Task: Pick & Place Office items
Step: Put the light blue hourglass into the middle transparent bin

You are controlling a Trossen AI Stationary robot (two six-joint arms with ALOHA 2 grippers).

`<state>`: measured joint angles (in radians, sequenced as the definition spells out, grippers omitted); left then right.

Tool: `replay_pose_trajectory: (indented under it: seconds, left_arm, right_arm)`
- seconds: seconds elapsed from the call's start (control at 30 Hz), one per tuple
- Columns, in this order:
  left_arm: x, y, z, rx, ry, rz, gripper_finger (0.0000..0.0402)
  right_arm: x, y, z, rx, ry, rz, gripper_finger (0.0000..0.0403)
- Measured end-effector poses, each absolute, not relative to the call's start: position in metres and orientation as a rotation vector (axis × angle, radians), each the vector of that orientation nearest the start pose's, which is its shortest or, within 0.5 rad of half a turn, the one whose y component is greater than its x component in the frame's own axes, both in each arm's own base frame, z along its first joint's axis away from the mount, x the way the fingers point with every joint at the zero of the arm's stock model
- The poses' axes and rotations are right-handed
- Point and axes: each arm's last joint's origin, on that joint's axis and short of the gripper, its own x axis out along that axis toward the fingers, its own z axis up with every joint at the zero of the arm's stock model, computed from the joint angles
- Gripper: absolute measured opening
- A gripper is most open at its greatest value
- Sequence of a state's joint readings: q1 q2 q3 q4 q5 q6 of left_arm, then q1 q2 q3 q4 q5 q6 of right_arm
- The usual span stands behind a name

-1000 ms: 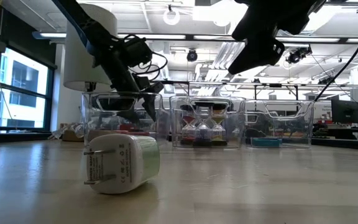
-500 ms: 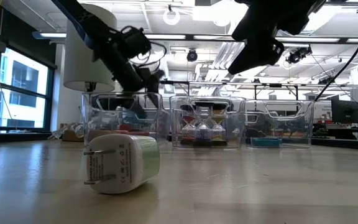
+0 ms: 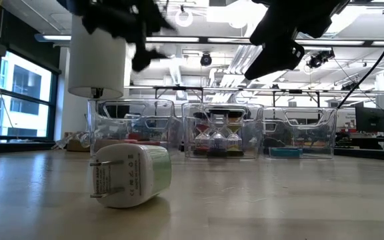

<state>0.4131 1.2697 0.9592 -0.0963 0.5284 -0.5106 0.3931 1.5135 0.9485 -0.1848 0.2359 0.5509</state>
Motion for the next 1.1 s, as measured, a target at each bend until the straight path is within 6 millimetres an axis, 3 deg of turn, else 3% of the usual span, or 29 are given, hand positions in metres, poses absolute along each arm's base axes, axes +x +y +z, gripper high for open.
replay_pose_trajectory:
  seconds: [0.17, 0.27, 0.63, 0.8, 1.1]
  left_arm:
    - [0.246, 0.055, 0.329, -0.497, 0.348, -0.501, 0.0292]
    - [0.239, 0.029, 0.339, -0.419, 0.322, -0.638, 0.0292]
    - [0.239, -0.051, 0.337, -0.296, 0.328, -0.344, 0.0292]
    - [0.232, -0.077, 0.334, -0.237, 0.344, -0.225, 0.0292]
    - [0.217, -0.105, 0.324, -0.190, 0.453, -0.305, 0.0292]
  right_arm:
    - [0.293, 0.114, 0.221, 0.274, 0.729, -0.043, 0.0352]
    - [0.293, 0.114, 0.221, 0.270, 0.729, -0.041, 0.0352]
    - [0.291, 0.119, 0.221, 0.265, 0.731, -0.027, 0.0352]
    - [0.289, 0.124, 0.221, 0.246, 0.719, -0.036, 0.0352]
    - [0.288, 0.124, 0.222, 0.239, 0.708, -0.057, 0.0352]
